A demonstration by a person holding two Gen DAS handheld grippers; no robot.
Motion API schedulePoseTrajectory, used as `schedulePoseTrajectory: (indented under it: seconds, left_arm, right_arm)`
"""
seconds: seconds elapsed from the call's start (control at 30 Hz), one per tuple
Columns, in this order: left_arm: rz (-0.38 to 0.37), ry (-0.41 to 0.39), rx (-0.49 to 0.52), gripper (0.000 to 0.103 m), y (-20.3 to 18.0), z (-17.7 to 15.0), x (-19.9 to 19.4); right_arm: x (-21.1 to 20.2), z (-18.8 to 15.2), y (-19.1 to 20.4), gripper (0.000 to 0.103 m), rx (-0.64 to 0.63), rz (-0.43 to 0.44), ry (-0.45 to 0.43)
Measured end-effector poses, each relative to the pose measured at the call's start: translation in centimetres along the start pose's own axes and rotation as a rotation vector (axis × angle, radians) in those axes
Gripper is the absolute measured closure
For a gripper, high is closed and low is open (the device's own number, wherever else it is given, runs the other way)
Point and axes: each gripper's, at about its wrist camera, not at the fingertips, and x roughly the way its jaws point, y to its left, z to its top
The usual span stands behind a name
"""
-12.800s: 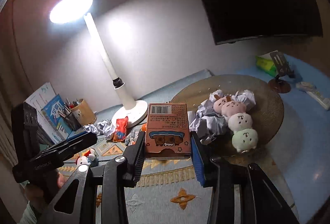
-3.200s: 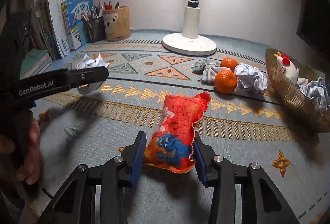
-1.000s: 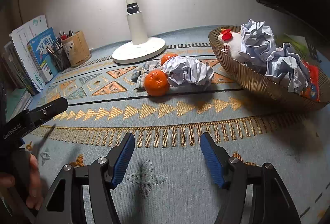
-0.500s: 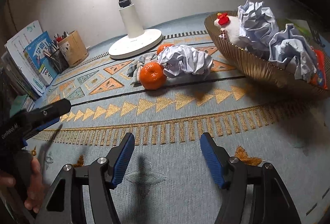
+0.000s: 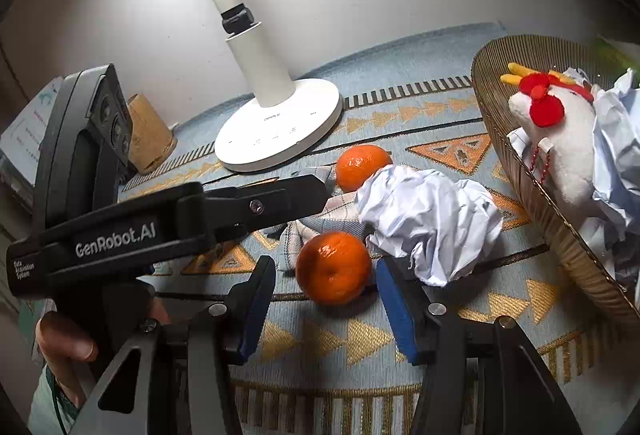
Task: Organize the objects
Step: 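Grasp the plaid cloth bow with the left tool while the right tool grasps an orange, then lift the plaid bow and orange and carry them toward the woven bowl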
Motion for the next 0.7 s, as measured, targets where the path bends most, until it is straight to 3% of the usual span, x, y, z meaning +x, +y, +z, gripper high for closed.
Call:
schedulePoseTrajectory:
  seconds: [0.03, 0.07, 0.1, 0.17, 0.4, 0.57, 0.7]
  left_arm:
    - [0.036, -0.006, 0.033, 0.035, -0.5, -0.1, 0.1]
    - [0.078, -0.019, 0.069, 0.045, -0.9, -0.3, 0.2]
    - [0.102, -0.021, 0.092, 0.062, -1.2, -0.6, 0.3]
    - [0.103, -0.026, 0.097, 0.073, -1.1, -0.8, 0.1]
    - [0.087, -0.094, 0.126, 0.075, -2.1, -3.2, -5.2]
    - [0.076, -0.152, 0.016, 0.075, -0.2, -8.0, -11.4]
    - [0.139, -0.191, -0.038, 0.075, 1.1, -10.7, -12.5]
  right_arm:
    - [0.5, 0.2, -0.4, 0.053, 0.014, 0.002, 0.004]
    - [0.9, 0.3, -0.6, 0.057, 0.025, 0.003, 0.004]
    - [1.3, 0.4, -0.8, 0.061, 0.033, 0.003, 0.009]
    - [1.3, 0.4, -0.8, 0.063, 0.029, 0.003, 0.009]
    - [-2.0, -1.8, 0.6, 0.063, -0.041, 0.015, -0.021]
    - [-6.1, -5.4, 1.4, 0.063, -0.069, 0.092, -0.030]
    - [-6.7, -7.7, 2.3, 0.063, -0.144, 0.022, -0.031]
